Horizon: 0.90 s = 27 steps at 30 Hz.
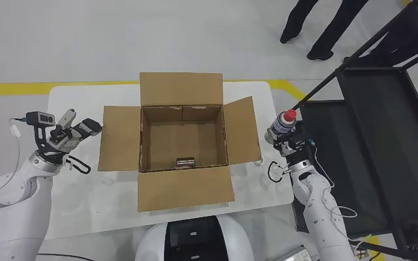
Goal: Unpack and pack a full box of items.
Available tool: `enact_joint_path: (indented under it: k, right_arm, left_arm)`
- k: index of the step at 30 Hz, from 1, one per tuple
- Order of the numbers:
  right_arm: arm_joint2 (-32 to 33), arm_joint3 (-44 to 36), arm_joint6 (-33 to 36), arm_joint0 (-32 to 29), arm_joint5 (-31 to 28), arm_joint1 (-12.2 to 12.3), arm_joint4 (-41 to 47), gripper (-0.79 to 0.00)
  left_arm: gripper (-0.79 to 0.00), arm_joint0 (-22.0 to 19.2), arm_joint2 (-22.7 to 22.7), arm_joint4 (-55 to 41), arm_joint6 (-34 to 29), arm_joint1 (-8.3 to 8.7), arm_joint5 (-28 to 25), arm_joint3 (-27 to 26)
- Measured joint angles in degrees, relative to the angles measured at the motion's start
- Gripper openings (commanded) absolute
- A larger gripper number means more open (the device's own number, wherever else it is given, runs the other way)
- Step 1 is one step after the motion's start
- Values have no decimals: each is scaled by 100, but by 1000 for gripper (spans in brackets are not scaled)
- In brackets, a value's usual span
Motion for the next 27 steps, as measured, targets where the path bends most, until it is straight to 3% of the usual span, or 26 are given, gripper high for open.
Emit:
enact_joint_path:
  k: [4, 14, 27]
  right_arm:
    - [-124, 706, -549, 314, -379, 23, -19, -785]
    - [-455, 2902, -1540, 1397, -48, 15, -225, -785]
    - [-732, 4467, -2207, 2176, 32, -31, -70, -785]
  left_arm:
    - [0, 0, 0, 0, 0, 0, 0, 0]
    - [0, 0, 0, 0, 0, 0, 0, 0]
    - [0, 0, 0, 0, 0, 0, 0, 0]
